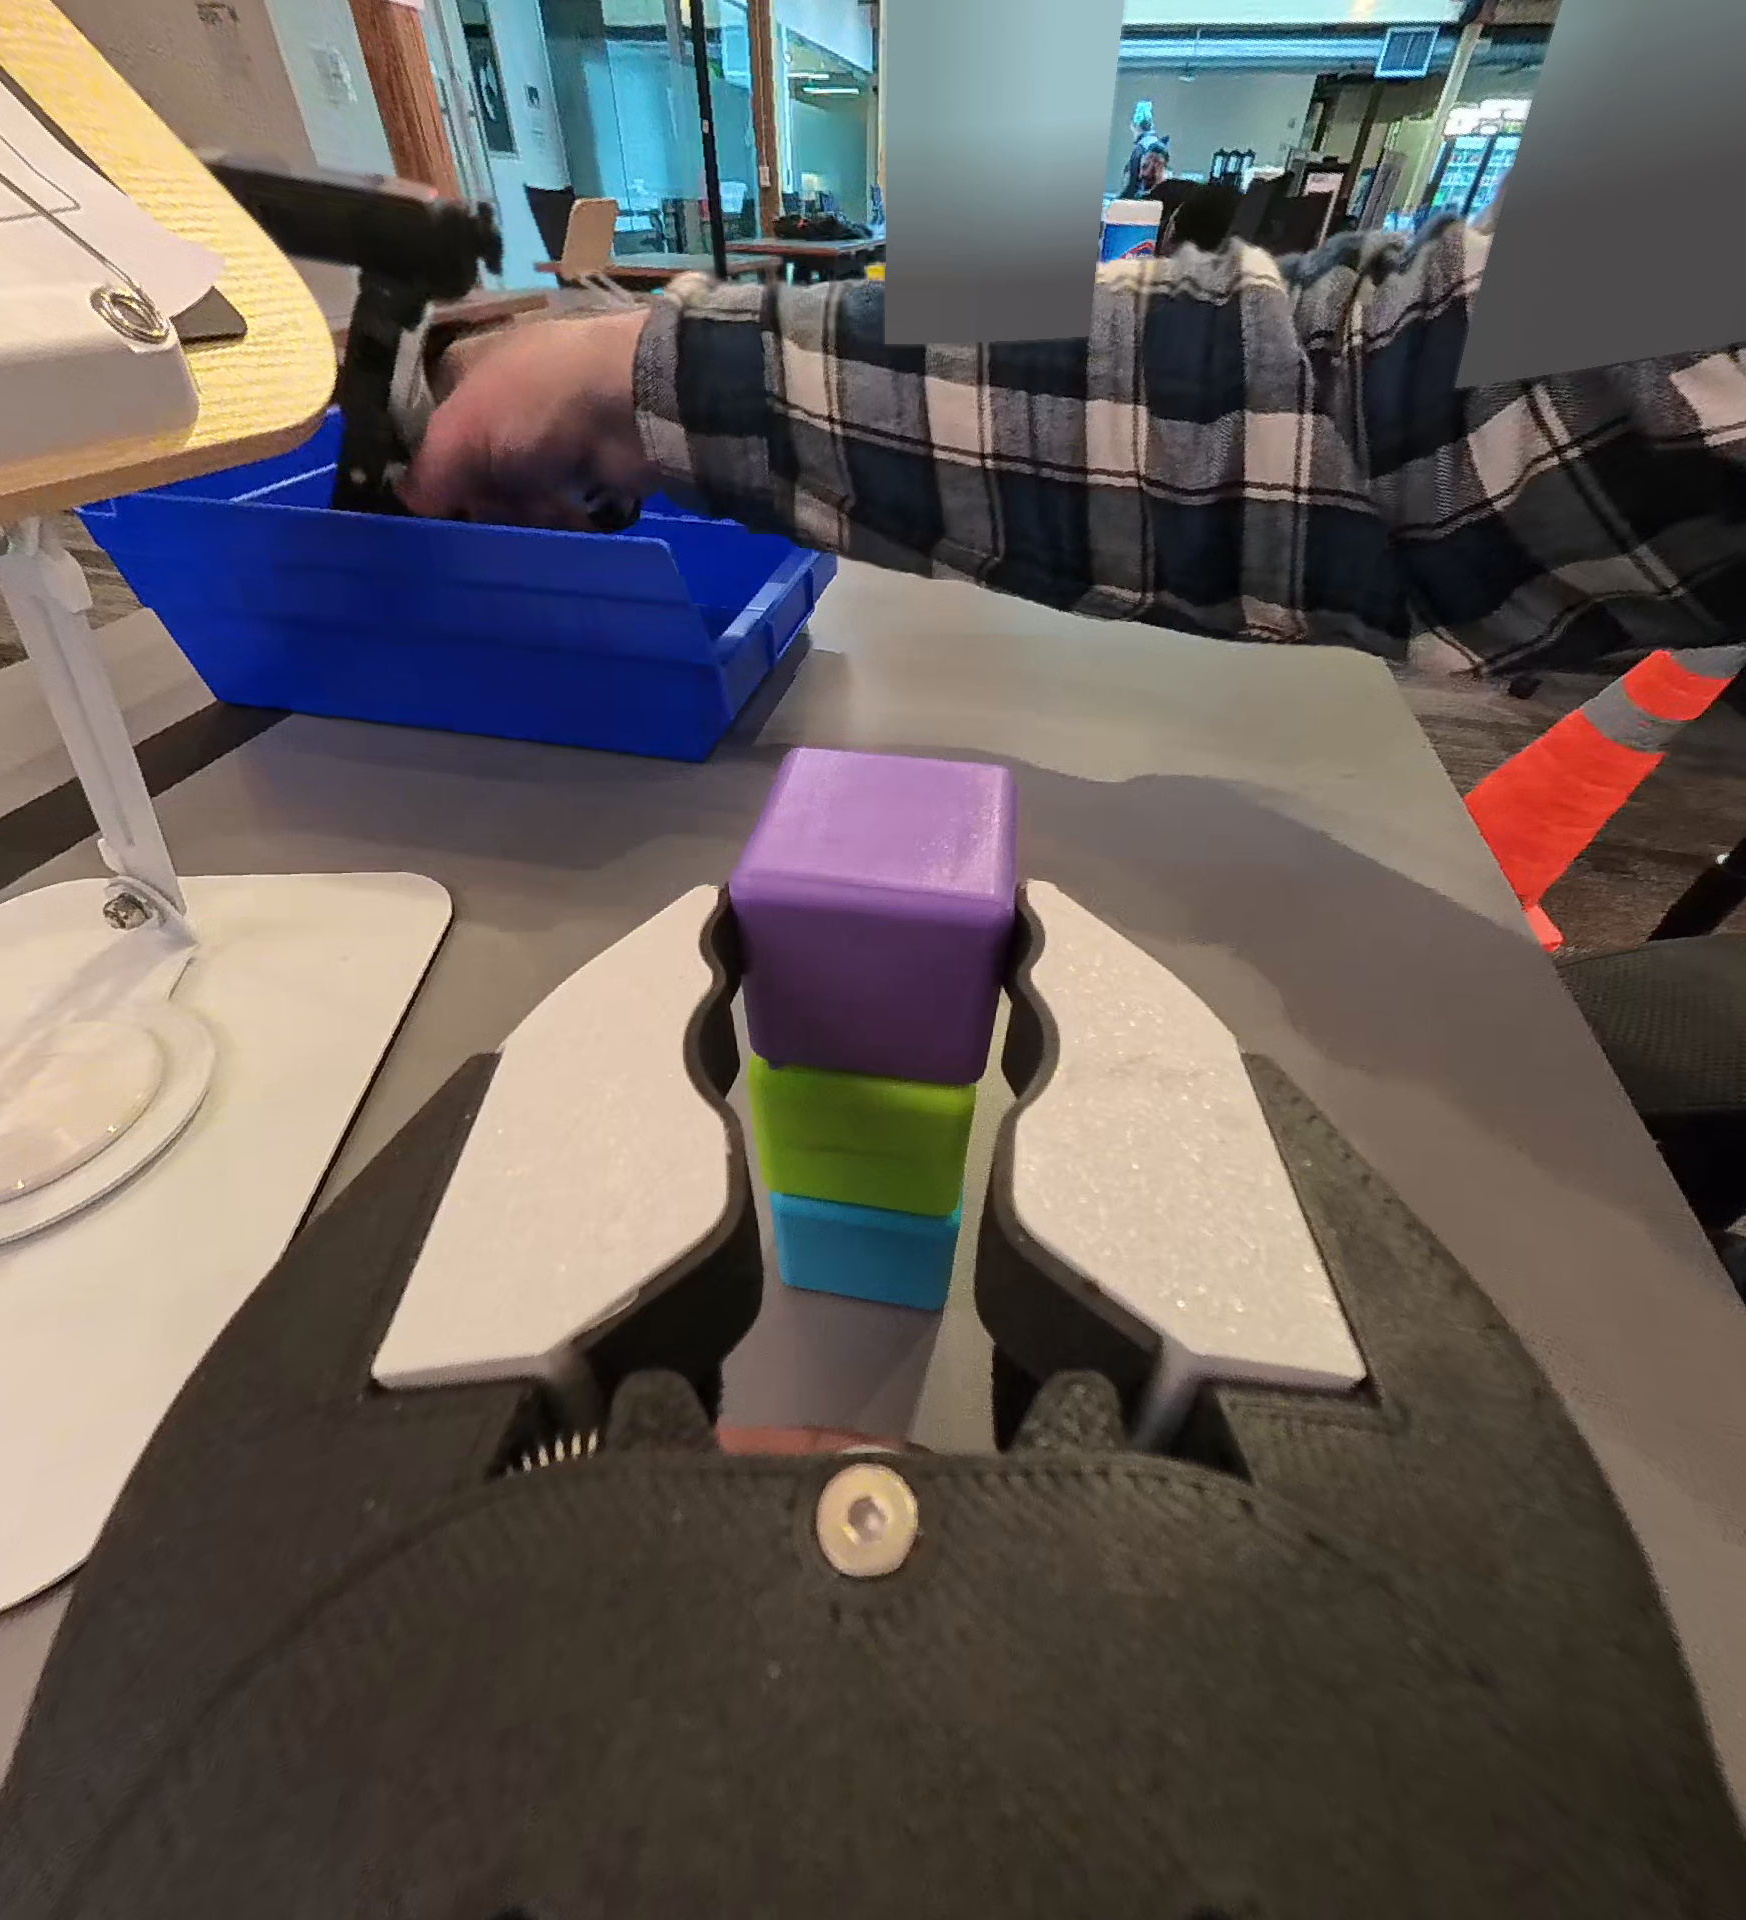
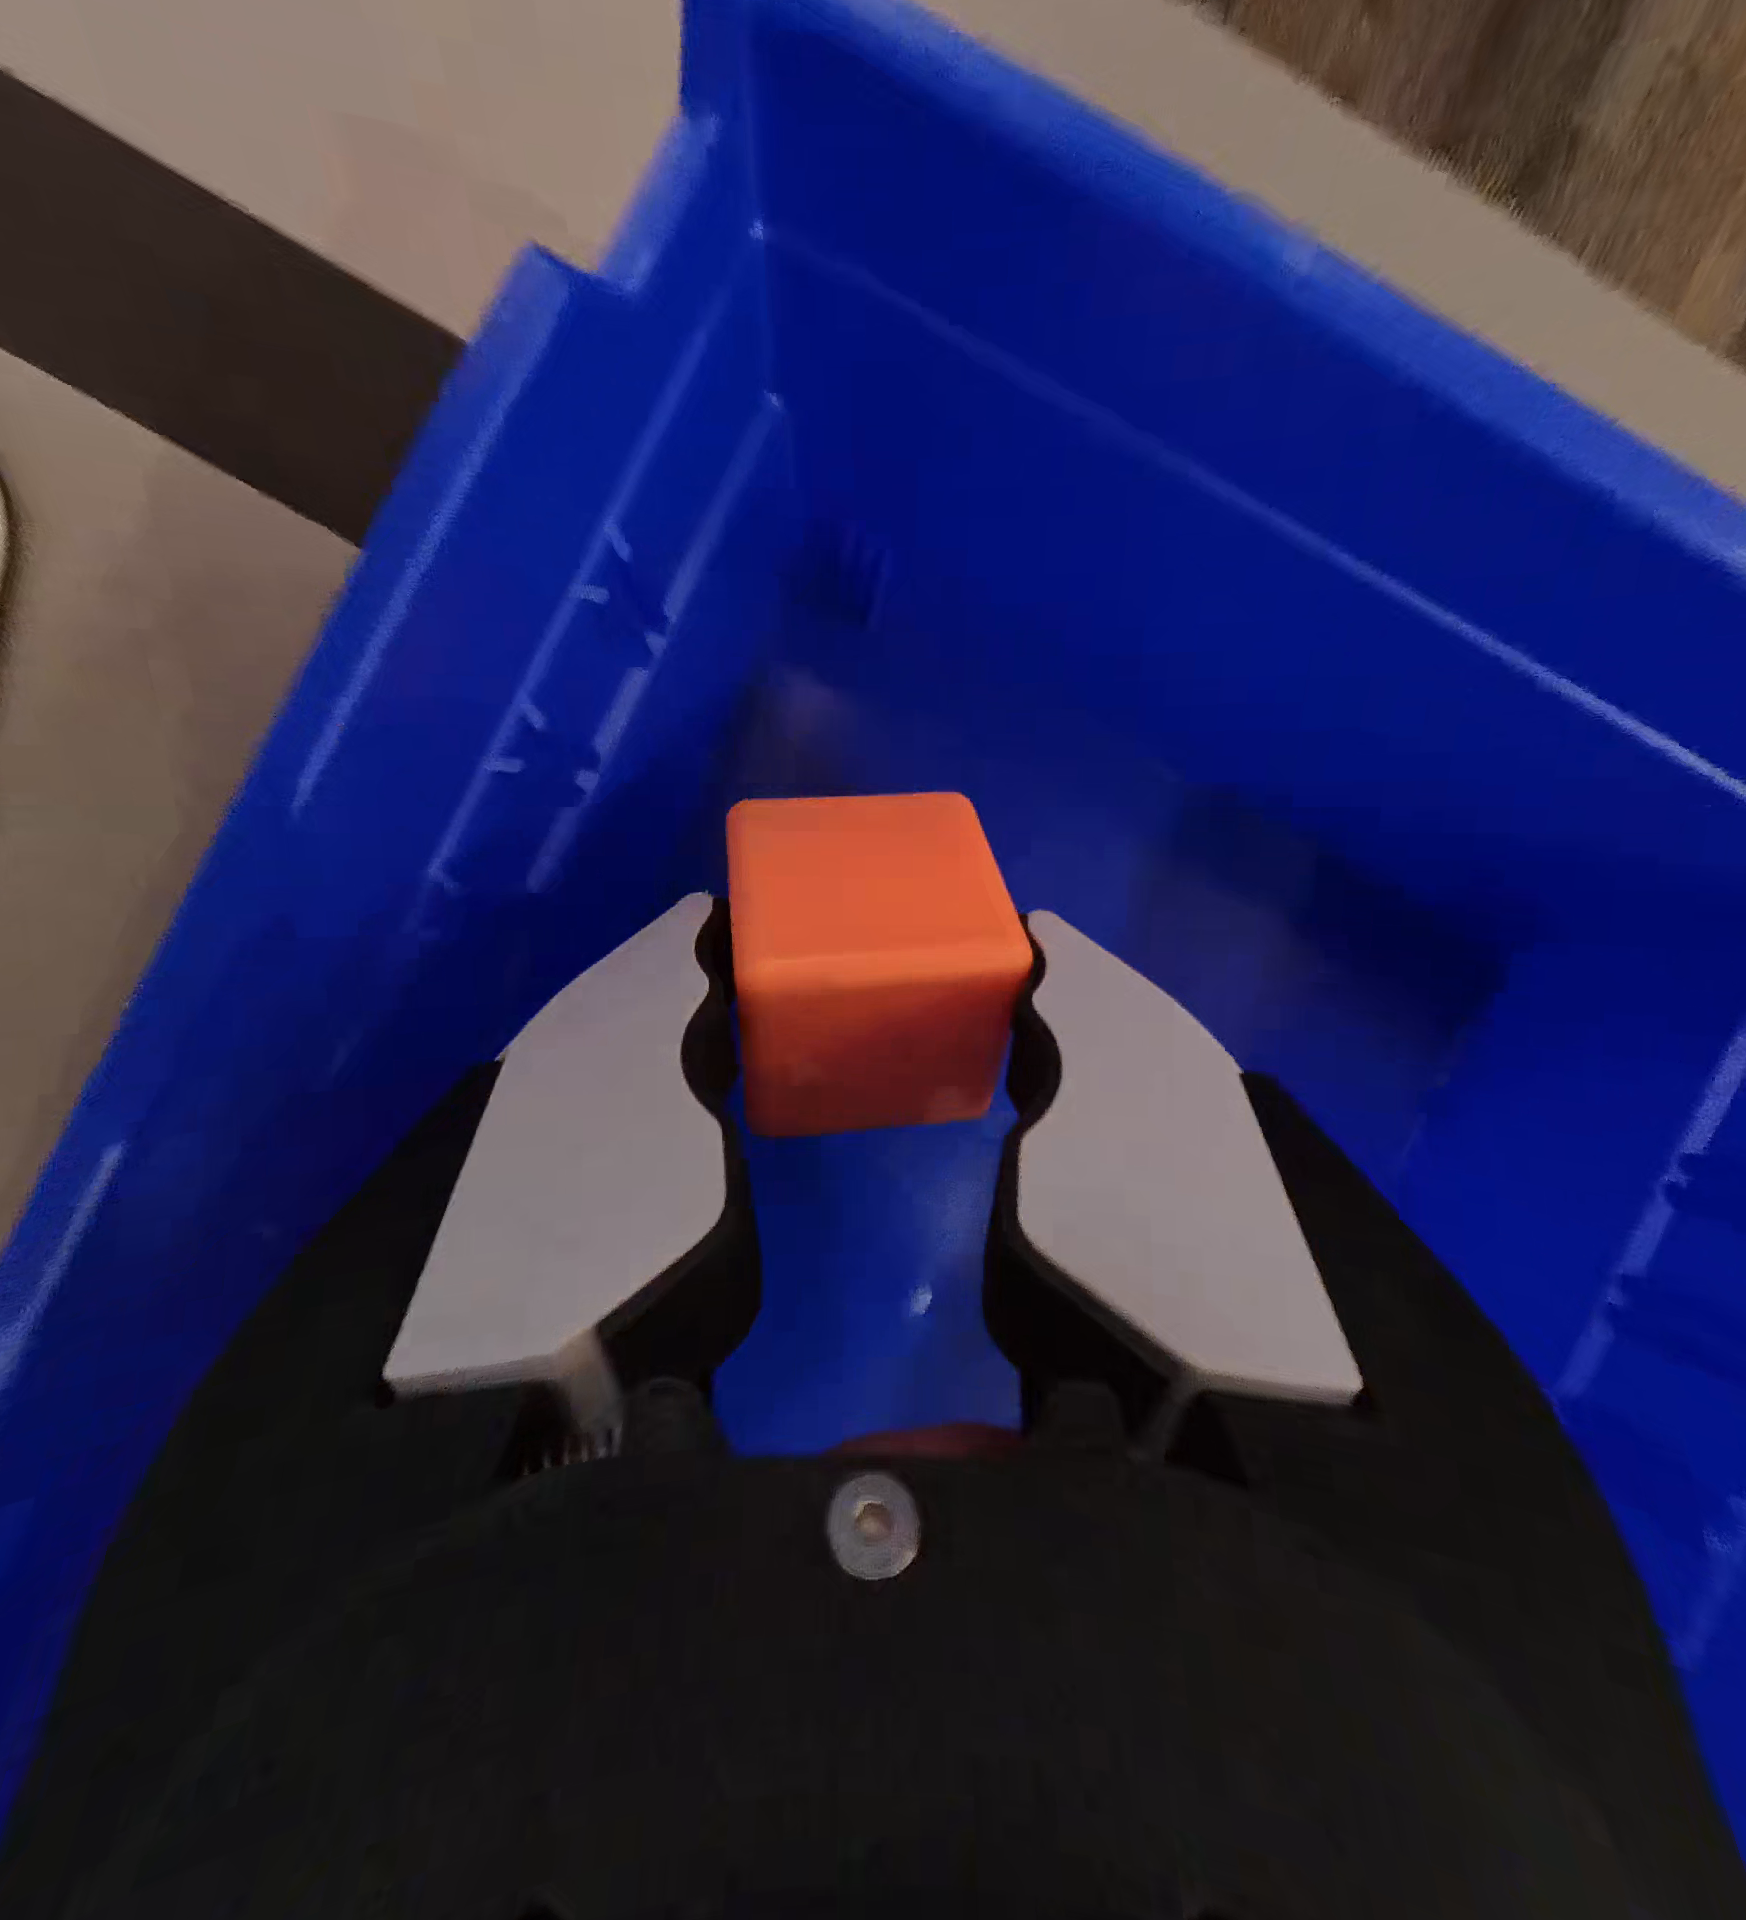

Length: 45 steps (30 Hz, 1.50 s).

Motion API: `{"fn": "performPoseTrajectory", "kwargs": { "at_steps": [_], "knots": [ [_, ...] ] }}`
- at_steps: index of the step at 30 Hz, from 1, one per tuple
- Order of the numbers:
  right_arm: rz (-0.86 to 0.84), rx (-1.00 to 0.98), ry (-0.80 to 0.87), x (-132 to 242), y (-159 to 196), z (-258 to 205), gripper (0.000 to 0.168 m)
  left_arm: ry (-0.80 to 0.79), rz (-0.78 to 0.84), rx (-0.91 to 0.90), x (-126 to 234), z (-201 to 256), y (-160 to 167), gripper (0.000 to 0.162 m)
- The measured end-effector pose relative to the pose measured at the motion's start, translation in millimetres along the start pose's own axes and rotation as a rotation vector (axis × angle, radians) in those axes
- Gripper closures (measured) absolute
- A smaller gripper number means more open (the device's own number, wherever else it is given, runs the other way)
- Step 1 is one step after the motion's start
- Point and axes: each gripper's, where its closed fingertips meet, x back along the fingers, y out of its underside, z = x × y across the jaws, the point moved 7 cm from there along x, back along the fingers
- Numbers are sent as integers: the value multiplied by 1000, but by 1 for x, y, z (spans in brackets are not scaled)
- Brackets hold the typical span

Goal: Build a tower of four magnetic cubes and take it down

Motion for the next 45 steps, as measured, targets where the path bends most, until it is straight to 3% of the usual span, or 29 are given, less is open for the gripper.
{"fn": "performPoseTrajectory", "kwargs": {
  "at_steps": [5, 7, 10, 16, 20, 23, 26, 31, 36, 39, 43, 45],
  "knots": [
    [-46, 41, 41, -13, -4, 1, 117, 2, 0, 2, 0, 0, 0, 114],
    [-22, 32, 49, -9, -8, 4, 102, 2, 1, 2, 0, 0, 0, 114],
    [42, -3, 20, 6, -12, 7, 96, 2, 0, 2, 0, 0, 0, 114],
    [328, 3, 58, 89, -6, 0, 100, 2, -1, 3, 0, 0, 0, 114],
    [543, 67, 25, 152, 18, -37, 108, 7, -7, -1, 0, 0, -1, 114],
    [608, 116, -11, 173, 41, -68, 114, 9, -9, 1, -1, 1, -1, 114],
    [621, 153, -55, 175, 58, -93, 117, 9, 7, 18, -1, 0, -1, 113],
    [610, 190, -104, 163, 77, -114, 117, 35, 11, 23, 4, 1, -4, 97],
    [596, 193, -140, 154, 84, -121, 119, 46, -132, 9, 1, 1, 12, 87],
    [584, 210, -141, 151, 85, -124, 119, 42, -231, -15, -7, 1, 26, 88],
    [595, 245, -129, 154, 85, -131, 120, 44, -232, -2, -10, -2, 30, 112],
    [620, 276, -142, 162, 84, -138, 120, 49, -233, -4, -10, -2, 30, 113]
  ]
}}
